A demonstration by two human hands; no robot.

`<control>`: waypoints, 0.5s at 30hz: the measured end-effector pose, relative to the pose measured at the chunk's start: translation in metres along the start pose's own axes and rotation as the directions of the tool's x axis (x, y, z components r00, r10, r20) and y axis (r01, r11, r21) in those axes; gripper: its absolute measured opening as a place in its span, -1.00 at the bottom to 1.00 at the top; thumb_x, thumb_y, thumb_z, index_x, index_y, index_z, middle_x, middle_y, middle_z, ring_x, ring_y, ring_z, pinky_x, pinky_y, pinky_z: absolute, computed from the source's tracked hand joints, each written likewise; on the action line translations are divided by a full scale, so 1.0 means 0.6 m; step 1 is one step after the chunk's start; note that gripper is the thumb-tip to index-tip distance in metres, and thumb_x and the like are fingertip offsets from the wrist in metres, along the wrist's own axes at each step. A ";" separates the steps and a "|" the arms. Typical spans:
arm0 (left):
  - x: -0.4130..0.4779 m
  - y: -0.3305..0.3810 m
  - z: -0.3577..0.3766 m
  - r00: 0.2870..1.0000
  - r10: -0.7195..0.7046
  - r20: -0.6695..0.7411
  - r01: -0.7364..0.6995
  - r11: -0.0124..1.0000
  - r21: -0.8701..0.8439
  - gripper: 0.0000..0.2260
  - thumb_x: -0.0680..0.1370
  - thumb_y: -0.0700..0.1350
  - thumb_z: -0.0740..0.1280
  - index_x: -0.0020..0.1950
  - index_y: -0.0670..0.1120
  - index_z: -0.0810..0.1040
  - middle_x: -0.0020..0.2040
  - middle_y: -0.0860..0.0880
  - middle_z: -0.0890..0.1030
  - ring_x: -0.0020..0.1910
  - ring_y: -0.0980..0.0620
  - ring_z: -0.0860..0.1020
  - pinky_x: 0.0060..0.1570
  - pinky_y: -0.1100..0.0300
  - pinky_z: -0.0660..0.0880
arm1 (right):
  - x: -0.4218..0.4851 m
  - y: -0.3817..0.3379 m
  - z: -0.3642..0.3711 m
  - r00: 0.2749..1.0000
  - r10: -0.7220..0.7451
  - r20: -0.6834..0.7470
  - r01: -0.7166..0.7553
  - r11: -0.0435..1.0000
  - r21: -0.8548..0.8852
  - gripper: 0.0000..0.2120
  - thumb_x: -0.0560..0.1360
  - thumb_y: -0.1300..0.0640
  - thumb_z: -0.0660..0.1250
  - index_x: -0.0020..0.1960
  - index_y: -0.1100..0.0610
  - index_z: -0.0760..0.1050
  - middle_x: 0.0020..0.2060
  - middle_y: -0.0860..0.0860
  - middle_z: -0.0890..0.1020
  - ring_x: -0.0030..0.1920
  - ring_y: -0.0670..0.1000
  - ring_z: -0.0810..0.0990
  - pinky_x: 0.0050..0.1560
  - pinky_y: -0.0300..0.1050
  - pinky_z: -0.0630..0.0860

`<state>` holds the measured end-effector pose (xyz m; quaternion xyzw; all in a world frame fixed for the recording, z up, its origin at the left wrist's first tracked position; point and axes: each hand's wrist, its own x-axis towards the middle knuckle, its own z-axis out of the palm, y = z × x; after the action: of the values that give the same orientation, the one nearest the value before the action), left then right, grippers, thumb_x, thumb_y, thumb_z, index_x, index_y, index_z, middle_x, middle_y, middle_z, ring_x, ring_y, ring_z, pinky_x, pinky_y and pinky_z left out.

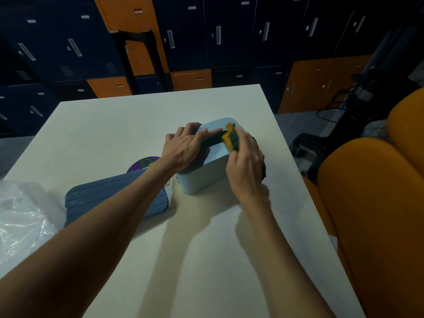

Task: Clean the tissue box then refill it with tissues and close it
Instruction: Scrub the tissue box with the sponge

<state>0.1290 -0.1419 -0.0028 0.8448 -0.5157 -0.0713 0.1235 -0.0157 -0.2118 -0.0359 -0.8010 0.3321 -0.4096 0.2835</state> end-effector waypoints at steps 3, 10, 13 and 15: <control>0.001 0.002 0.001 0.999 -0.021 -0.024 0.019 0.998 -0.067 -0.44 0.54 0.19 -0.25 0.46 0.27 0.28 0.45 -0.09 0.29 0.33 -0.10 0.32 0.29 -0.05 0.18 | -0.024 -0.010 0.019 0.990 -0.126 0.068 0.137 0.973 -0.186 -0.58 0.50 0.21 0.00 0.18 0.21 0.56 0.15 0.14 0.61 0.27 0.21 0.50 0.12 0.23 0.48; -0.003 0.007 0.002 0.996 -0.085 -0.029 0.079 0.985 -0.155 -0.38 0.55 0.18 -0.22 0.42 -0.04 0.36 0.43 -0.08 0.33 0.31 -0.04 0.33 0.22 0.05 0.16 | -0.027 0.016 -0.002 0.919 -0.354 0.175 0.374 0.922 -0.102 -0.56 0.45 0.29 0.05 0.16 0.19 0.60 0.14 0.11 0.63 0.22 0.16 0.55 0.11 0.15 0.49; -0.003 0.006 0.001 0.995 -0.092 -0.030 0.085 0.983 -0.165 -0.46 0.62 0.14 -0.19 0.44 0.00 0.36 0.44 -0.08 0.33 0.31 -0.07 0.34 0.23 0.04 0.17 | 0.016 0.058 -0.017 0.970 -0.232 0.076 0.240 0.963 -0.123 -0.59 0.44 0.43 0.13 0.17 0.20 0.59 0.13 0.13 0.63 0.21 0.17 0.55 0.08 0.24 0.51; -0.006 0.011 0.000 0.995 -0.087 -0.046 0.078 0.983 -0.165 -0.48 0.60 0.12 -0.16 0.43 -0.02 0.35 0.43 -0.12 0.34 0.32 -0.12 0.35 0.29 -0.02 0.18 | 0.021 0.068 -0.017 0.985 -0.163 0.049 0.169 0.973 -0.157 -0.59 0.44 0.48 0.19 0.19 0.20 0.58 0.16 0.13 0.62 0.25 0.18 0.52 0.10 0.25 0.50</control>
<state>0.1217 -0.1414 -0.0007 0.8541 -0.4692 -0.0960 0.2028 -0.0311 -0.2484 -0.0544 -0.8534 0.2909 -0.3892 0.1886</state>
